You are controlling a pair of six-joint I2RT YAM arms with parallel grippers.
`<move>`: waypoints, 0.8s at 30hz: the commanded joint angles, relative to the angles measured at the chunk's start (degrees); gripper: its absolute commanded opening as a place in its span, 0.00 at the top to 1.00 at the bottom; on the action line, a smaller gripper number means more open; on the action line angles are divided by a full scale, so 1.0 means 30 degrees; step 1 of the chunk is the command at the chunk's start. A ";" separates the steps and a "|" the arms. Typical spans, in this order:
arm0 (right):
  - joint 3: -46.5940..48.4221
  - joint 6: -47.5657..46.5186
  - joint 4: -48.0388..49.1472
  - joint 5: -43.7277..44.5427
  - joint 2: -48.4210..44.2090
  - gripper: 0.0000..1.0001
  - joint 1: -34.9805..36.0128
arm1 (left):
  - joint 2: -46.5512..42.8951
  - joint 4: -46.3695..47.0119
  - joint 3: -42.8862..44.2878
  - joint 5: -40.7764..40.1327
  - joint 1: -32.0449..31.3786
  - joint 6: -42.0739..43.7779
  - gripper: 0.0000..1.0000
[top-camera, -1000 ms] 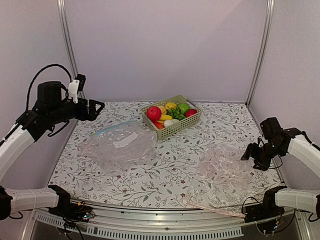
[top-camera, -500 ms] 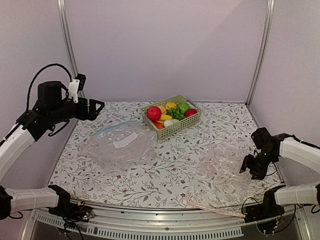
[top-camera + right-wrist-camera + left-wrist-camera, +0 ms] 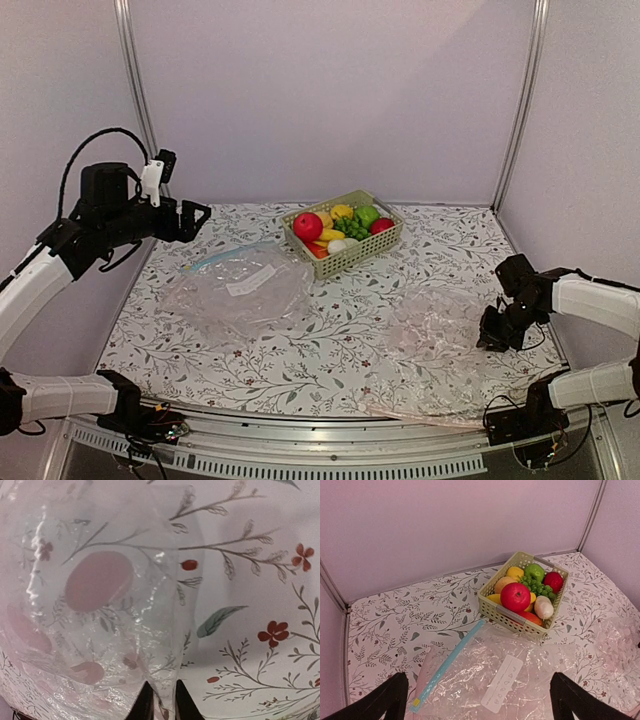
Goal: Place the food in the zip-top bag and seal the zipper
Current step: Pick up the zipper food storage bag from the corner of the board.
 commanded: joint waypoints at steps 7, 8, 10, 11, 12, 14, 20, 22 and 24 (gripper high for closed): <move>0.2818 -0.0959 0.2275 -0.3759 -0.1542 1.00 0.1487 | -0.0171 0.0950 -0.0573 0.1487 -0.1113 -0.1406 0.00; 0.3406 -0.1239 0.2400 -0.4307 -0.1668 1.00 0.1576 | -0.0231 0.1082 -0.0569 0.1492 -0.1468 -0.1681 0.00; 0.4476 -0.1546 0.3050 -0.5450 -0.1799 1.00 0.1747 | -0.0437 0.1709 -0.0833 0.1141 -0.2352 -0.2309 0.01; 0.5042 -0.1737 0.3328 -0.5826 -0.1835 1.00 0.1913 | -0.0538 0.2199 -0.1103 0.1005 -0.2740 -0.2768 0.00; 0.5633 -0.1908 0.3542 -0.6159 -0.1839 1.00 0.2109 | -0.0632 0.2670 -0.1401 0.1021 -0.3173 -0.3217 0.00; 0.6810 -0.2540 0.3943 -0.7048 -0.1670 1.00 0.2564 | -0.0642 0.3828 -0.1995 0.1035 -0.4076 -0.4211 0.00; 0.9900 -0.5746 0.3563 -0.9699 -0.0276 1.00 0.4110 | 0.0608 0.5910 -0.2040 0.1319 -0.7597 -0.4130 0.01; 1.0909 -0.6788 0.3133 -1.0451 0.0335 1.00 0.4900 | 0.1546 0.5215 -0.1008 0.1491 -0.8601 -0.3258 0.00; 1.1999 -0.7803 0.2295 -1.0795 0.0838 1.00 0.5754 | 0.2550 0.4193 0.0278 0.1846 -0.9279 -0.2540 0.01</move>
